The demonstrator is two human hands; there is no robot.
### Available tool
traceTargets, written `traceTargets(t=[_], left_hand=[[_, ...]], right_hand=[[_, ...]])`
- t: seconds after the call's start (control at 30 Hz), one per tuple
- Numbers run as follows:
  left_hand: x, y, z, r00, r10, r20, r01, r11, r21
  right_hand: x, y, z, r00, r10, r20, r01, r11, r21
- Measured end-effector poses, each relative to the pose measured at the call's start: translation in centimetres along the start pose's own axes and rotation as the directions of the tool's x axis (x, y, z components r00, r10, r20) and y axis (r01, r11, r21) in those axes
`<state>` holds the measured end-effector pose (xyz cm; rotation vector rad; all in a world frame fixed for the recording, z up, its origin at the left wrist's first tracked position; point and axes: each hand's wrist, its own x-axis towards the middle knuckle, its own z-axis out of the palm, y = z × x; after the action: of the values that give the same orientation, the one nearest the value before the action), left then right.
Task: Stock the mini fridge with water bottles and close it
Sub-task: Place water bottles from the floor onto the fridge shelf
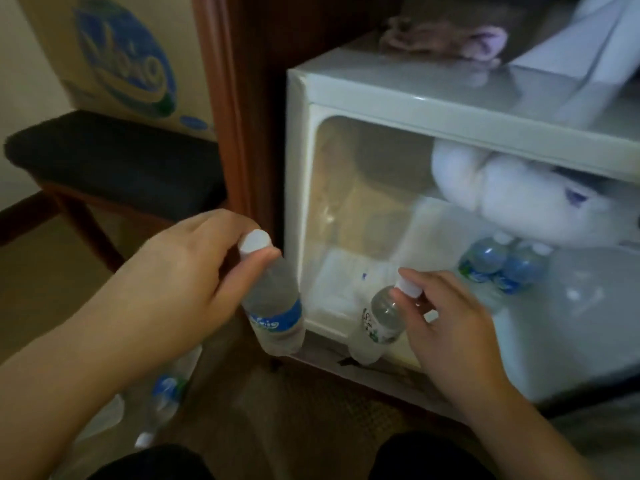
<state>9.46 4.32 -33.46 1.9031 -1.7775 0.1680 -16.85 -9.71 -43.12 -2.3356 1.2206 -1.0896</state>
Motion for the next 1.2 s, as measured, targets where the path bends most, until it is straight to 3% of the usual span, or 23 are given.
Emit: traceTargets(t=[0.13, 0.27, 0.73, 0.9, 0.97, 1.1, 1.2], left_hand=[[3.3, 2.1, 3.1, 0.994, 0.109, -0.008, -0.110, 0.993, -0.043], [5.8, 3.6, 5.8, 0.988, 0.155, 0.004, -0.155, 0.987, -0.048], [7.2, 5.2, 8.0, 0.990, 0.128, 0.052, -0.124, 0.990, -0.074], [8.2, 4.7, 8.2, 0.991, 0.128, 0.043, -0.125, 0.989, -0.075], [8.7, 4.6, 8.6, 0.990, 0.133, 0.042, -0.129, 0.988, -0.081], [9.1, 5.0, 9.8, 0.991, 0.129, 0.035, -0.125, 0.987, -0.100], [9.0, 5.3, 10.6, 0.995, 0.099, 0.033, -0.095, 0.989, -0.113]], right_hand=[[1.5, 3.5, 0.7, 0.984, 0.065, -0.168, -0.093, 0.983, -0.161], [3.8, 6.3, 1.8, 0.939, -0.019, -0.343, -0.078, 0.961, -0.265], [11.0, 12.5, 4.1, 0.914, 0.033, -0.404, -0.181, 0.925, -0.335], [10.6, 12.1, 4.4, 0.951, 0.025, -0.310, -0.115, 0.955, -0.273], [9.8, 11.4, 4.4, 0.947, 0.061, -0.315, -0.118, 0.979, -0.168], [6.9, 11.0, 5.7, 0.899, 0.225, -0.375, -0.233, 0.972, 0.026], [4.9, 12.0, 7.7, 0.841, 0.463, -0.279, -0.457, 0.885, 0.092]])
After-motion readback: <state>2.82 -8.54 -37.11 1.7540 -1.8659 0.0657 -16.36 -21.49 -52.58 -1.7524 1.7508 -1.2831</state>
